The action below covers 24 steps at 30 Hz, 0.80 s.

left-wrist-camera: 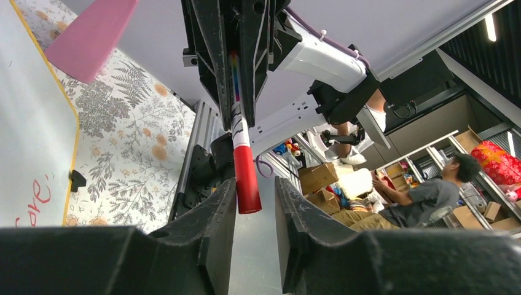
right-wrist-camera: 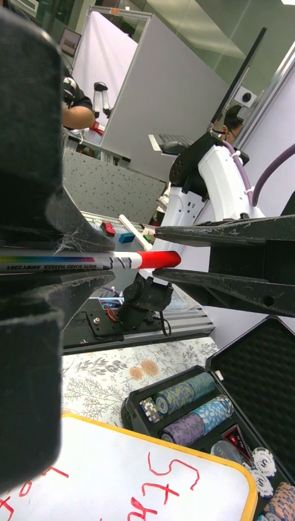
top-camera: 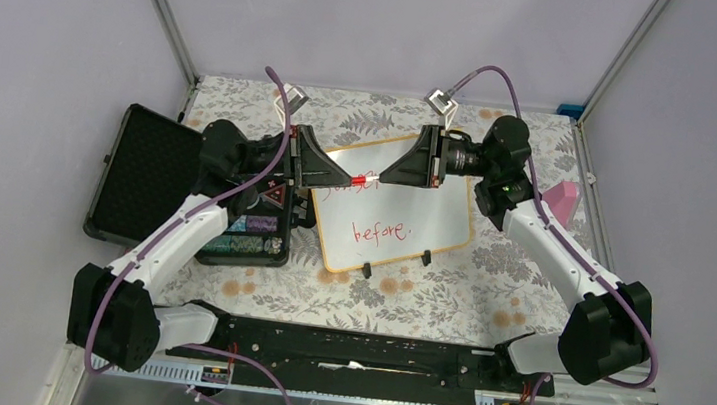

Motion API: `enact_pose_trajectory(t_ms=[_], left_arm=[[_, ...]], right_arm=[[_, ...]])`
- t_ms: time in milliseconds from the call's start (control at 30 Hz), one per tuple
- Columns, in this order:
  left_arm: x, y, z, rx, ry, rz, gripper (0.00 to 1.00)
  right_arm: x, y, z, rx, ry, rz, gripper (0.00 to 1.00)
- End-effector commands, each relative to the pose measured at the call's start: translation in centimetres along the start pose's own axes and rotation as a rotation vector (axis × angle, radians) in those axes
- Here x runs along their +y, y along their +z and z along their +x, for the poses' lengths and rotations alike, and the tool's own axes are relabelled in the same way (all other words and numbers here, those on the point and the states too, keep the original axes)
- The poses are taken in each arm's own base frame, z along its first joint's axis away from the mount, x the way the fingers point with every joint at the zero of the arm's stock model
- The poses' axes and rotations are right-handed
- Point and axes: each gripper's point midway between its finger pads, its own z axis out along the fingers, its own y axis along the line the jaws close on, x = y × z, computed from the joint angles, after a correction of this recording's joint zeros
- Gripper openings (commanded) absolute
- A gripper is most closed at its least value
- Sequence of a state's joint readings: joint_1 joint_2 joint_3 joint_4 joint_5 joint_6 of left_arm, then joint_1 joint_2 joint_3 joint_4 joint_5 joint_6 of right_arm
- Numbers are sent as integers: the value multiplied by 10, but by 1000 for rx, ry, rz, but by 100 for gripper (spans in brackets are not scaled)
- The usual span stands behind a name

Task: Write a sentence on the whiteboard
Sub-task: Close the whiteboard marker at the center of the board.

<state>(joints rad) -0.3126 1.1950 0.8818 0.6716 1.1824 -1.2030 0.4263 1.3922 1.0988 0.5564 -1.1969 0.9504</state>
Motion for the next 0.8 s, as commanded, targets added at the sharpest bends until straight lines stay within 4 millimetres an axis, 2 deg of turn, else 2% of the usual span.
enact_pose_trajectory(t_ms=[0, 267, 333, 467, 767], left_arm=[[-7, 3, -4, 2, 54, 17, 29], [0, 5, -5, 0, 47, -2, 23], [1, 6, -6, 2, 47, -3, 18], [2, 8, -9, -7, 51, -7, 0], [2, 15, -12, -9, 65, 8, 0]], right_arm=[[8, 3, -4, 2, -63, -13, 0], [4, 6, -3, 3, -60, -2, 0], [4, 7, -2, 5, -58, 0, 0], [5, 12, 1, 14, -54, -5, 0], [0, 30, 21, 77, -28, -15, 0]])
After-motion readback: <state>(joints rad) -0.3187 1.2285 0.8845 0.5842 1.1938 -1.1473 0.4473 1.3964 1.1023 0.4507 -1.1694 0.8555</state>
